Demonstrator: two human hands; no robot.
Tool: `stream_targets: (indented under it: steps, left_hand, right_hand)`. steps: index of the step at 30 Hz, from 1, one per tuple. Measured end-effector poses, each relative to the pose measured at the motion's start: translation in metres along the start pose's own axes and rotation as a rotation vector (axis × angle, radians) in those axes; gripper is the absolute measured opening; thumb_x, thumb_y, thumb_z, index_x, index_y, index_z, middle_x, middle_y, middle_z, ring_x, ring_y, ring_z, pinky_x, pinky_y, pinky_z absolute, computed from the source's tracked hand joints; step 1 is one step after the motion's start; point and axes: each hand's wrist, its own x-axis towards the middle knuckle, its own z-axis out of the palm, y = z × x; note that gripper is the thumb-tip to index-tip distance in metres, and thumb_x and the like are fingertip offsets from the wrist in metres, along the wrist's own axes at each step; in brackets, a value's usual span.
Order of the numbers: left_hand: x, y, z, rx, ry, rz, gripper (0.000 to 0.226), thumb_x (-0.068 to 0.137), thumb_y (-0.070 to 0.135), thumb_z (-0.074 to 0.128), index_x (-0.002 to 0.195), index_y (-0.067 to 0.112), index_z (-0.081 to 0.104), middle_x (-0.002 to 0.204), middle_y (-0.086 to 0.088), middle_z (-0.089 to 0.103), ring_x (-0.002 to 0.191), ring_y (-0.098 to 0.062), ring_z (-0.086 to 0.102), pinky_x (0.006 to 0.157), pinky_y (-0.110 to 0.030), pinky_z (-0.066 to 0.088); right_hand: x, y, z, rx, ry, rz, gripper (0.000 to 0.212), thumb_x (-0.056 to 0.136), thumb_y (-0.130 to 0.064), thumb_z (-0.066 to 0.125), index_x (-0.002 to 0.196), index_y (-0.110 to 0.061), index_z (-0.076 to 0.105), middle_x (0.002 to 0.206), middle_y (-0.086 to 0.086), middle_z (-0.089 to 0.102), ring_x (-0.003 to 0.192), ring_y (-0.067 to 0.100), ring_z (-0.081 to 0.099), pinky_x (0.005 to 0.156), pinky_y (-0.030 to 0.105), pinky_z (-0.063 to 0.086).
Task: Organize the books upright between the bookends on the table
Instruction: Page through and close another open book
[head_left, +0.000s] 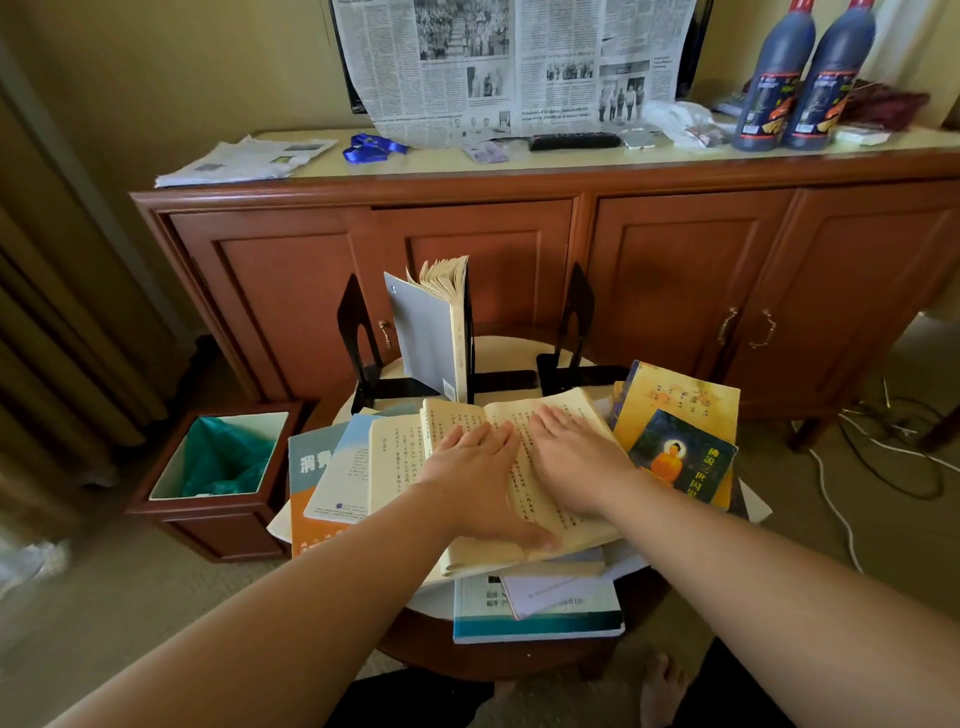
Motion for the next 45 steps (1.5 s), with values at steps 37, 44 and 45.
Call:
stream_targets:
  steps: [37,44,45]
  left_hand:
    - [-0.027,0.044,-0.034,-1.086,0.367,-0.114,0.061,0.104,0.065,0.042,0.160,0.053,0.021,0.144,0.009,0.054,0.127,-0.020,0.058,0.102,-0.040,0.052]
    - [-0.021,0.036,-0.017,-0.717,0.065,0.045,0.049,0.105,0.021,0.051,0.149,0.043,0.050,0.157,0.023,0.040,0.136,-0.012,0.051,0.106,-0.036,0.054]
    - [-0.020,0.033,-0.016,-0.601,0.050,0.036,0.053,0.102,0.021,0.057,0.149,0.044,0.049,0.161,0.017,0.037,0.146,-0.019,0.040,0.115,-0.045,0.048]
  right_hand:
    - [-0.109,0.012,0.005,0.683,0.197,0.088,0.135,0.065,-0.100,0.055,0.162,-0.041,-0.018,0.169,-0.009,0.024,0.149,0.016,0.034,0.116,0.047,0.043]
    - [-0.113,0.020,0.016,0.578,0.537,0.097,0.096,0.096,-0.038,0.070,0.165,-0.034,0.004,0.163,-0.008,0.030,0.141,0.012,0.043,0.096,0.031,0.058]
    - [-0.114,0.022,0.017,0.486,0.598,0.101,0.087,0.097,-0.028,0.069,0.165,-0.029,0.016,0.159,-0.004,0.035,0.140,0.015,0.043,0.095,0.033,0.059]
